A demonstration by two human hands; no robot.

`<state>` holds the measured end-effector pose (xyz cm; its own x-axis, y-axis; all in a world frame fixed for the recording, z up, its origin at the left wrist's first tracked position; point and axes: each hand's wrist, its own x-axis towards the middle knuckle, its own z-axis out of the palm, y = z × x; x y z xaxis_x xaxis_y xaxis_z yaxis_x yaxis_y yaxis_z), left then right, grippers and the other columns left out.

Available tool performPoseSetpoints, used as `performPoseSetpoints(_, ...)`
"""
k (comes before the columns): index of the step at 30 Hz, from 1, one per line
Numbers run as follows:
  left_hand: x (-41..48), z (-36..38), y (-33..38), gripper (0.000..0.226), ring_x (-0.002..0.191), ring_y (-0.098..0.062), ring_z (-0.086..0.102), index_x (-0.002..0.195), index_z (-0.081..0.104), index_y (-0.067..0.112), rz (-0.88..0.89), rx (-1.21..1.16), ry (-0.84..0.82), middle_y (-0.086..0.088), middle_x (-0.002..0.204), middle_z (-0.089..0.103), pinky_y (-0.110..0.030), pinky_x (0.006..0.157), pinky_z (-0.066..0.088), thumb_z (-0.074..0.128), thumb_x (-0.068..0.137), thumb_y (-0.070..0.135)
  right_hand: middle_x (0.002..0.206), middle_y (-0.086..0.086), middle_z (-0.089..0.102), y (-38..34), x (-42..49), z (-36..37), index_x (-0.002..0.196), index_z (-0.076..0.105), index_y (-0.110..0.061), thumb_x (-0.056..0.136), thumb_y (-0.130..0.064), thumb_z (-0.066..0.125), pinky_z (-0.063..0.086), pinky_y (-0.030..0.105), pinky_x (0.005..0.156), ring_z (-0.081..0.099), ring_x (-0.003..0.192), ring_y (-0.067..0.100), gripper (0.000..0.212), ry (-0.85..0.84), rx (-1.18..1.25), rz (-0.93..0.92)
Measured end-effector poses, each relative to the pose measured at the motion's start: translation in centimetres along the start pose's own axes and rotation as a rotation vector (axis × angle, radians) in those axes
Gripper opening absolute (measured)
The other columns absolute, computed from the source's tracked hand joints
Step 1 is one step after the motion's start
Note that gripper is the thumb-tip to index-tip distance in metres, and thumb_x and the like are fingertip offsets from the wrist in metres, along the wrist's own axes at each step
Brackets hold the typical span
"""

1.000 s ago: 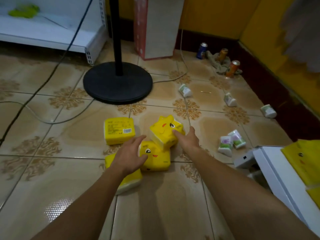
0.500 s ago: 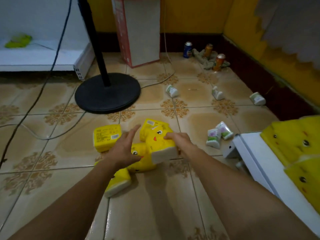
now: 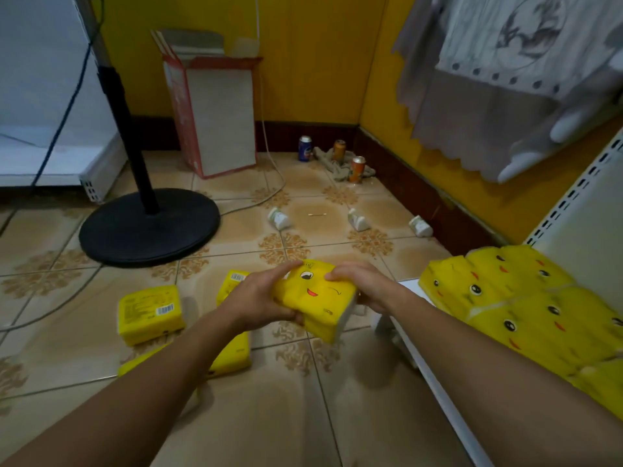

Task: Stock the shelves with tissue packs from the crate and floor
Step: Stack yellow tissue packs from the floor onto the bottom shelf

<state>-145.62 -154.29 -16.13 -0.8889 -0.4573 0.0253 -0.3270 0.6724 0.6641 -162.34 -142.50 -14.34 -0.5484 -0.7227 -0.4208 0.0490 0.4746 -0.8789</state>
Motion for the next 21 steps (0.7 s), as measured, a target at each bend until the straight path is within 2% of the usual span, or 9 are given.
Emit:
performPoseSetpoints(4,0.2,-0.2,0.2,0.089,0.124,-0.021,0.046,0.135,0.044,0.03,0.013,-0.041,0.14,-0.002,0.135,0.052,-0.029,0.095,0.038,0.087,0.057,0.029,0.093,0.007,0.062,-0.5,0.4,0.6,0.08,0.062,-0.019,0.082,-0.018,0.064,0.045,0.035,0.076,0.058,0.088,0.026,0.003,0.109,0.111,-0.064)
performPoseSetpoints(7,0.2,-0.1,0.1,0.091,0.119,-0.022,0.051,0.13,0.051,0.026,-0.012,-0.05,0.207,-0.004,0.128,0.058,-0.028,0.092,0.04,0.084,0.046,0.04,0.096,0.005,0.06,-0.4,0.8,1.0,0.088,0.06,-0.021,0.088,-0.026,0.059,0.044,0.03,0.072,0.056,0.086,0.021,0.005,0.109,0.078,-0.089)
performPoseSetpoints(9,0.6,0.1,0.5,0.087,0.115,-0.023,0.055,0.126,0.054,0.025,-0.026,-0.038,0.258,-0.005,0.123,0.061,-0.027,0.088,0.041,0.085,0.046,0.039,0.114,0.005,0.057,-0.5,1.0,0.8,0.111,0.057,-0.023,0.087,-0.033,0.06,0.047,0.033,0.083,0.056,0.101,0.022,0.027,0.106,0.03,-0.109)
performPoseSetpoints(12,1.6,0.8,1.3,0.076,0.112,-0.025,0.056,0.124,0.055,0.022,-0.048,-0.027,0.301,-0.007,0.121,0.062,-0.026,0.084,0.04,0.088,0.056,0.023,0.141,0.009,0.041,-0.6,1.0,0.2,0.143,0.028,-0.026,0.082,-0.04,0.066,0.043,0.041,0.101,0.046,0.124,0.029,0.073,0.188,0.011,-0.103)
performPoseSetpoints(14,2.3,1.5,1.6,0.07,0.109,-0.026,0.057,0.123,0.056,0.02,-0.049,-0.033,0.316,-0.008,0.12,0.062,-0.024,0.08,0.038,0.085,0.06,0.018,0.151,0.01,0.028,-0.2,0.7,-0.2,0.15,0.006,-0.026,0.082,-0.037,0.068,0.038,0.04,0.106,0.036,0.133,0.031,0.092,0.221,-0.009,-0.083)
performPoseSetpoints(15,2.5,1.9,1.8,0.068,0.108,-0.026,0.058,0.123,0.056,0.019,-0.046,-0.037,0.318,-0.009,0.119,0.063,-0.023,0.079,0.037,0.085,0.061,0.017,0.152,0.01,0.025,0.0,0.4,-0.3,0.15,0.001,-0.027,0.082,-0.035,0.068,0.036,0.037,0.106,0.034,0.135,0.031,0.095,0.224,-0.035,-0.088)
performPoseSetpoints(18,3.4,3.0,2.8,0.064,0.105,-0.027,0.058,0.121,0.057,0.016,-0.025,-0.058,0.317,-0.011,0.116,0.064,-0.022,0.077,0.035,0.083,0.062,0.014,0.153,0.008,0.023,0.7,0.0,-1.2,0.15,0.006,-0.031,0.084,-0.037,0.066,0.034,0.03,0.099,0.032,0.136,0.029,0.089,0.258,-0.072,-0.14)
performPoseSetpoints(21,4.3,3.8,4.1,0.06,0.095,-0.02,0.054,0.119,0.059,0.013,0.005,-0.113,0.354,-0.012,0.111,0.065,-0.022,0.075,0.033,0.083,0.064,0.014,0.15,0.005,0.03,0.7,-0.2,-2.5,0.147,0.021,-0.032,0.079,-0.047,0.067,0.034,0.035,0.105,0.034,0.135,0.027,0.084,0.271,-0.08,-0.156)
